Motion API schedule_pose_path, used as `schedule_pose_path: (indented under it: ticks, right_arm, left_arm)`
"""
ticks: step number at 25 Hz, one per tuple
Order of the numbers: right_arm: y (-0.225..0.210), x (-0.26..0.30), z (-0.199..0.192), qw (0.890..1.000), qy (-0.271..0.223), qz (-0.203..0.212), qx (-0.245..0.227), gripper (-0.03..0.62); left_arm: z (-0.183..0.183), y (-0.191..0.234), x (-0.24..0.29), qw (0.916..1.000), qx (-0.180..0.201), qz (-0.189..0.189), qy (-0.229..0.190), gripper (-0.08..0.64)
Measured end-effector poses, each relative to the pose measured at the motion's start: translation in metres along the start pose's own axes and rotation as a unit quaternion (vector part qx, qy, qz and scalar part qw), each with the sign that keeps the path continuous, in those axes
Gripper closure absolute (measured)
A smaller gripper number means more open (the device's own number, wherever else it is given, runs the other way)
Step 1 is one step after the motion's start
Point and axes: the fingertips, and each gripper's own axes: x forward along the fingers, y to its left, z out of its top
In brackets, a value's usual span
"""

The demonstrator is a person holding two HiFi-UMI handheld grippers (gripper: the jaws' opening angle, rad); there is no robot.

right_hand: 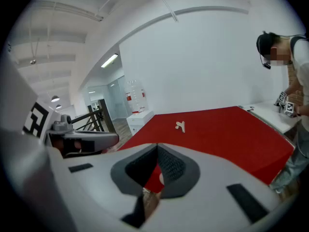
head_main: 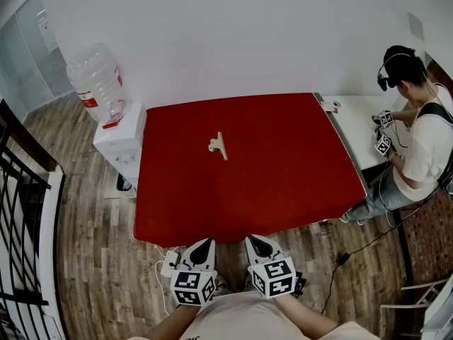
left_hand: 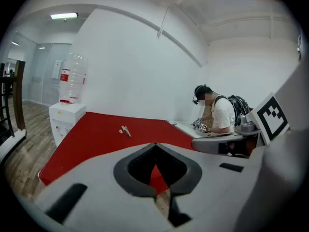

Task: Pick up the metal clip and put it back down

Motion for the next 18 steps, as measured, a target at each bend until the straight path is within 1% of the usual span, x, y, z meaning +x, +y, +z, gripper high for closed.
schedule_pose_path:
  ticks: [5, 10, 18]
  right_arm:
    - [0.014, 0.004, 0.005, 1.000, -0.003, -0.005, -0.003, 0.585]
    - [0.029, 0.009, 0.007, 1.000, -0.005, -0.019, -0.005, 0.584]
    - [0.039, 0.024, 0.010, 0.999, -0.002, -0.030, -0.009, 0.585]
  left_arm:
    - [0.005, 0.015, -0.008, 1.0000, -0.004, -0.002, -0.006, 0.555]
    - [0.007, 0.035, -0.018, 0.9999, -0.007, -0.007, -0.008, 0.555]
    - [0.012, 0.055, -0.018, 0.9996, -0.017, -0.018, -0.015, 0.555]
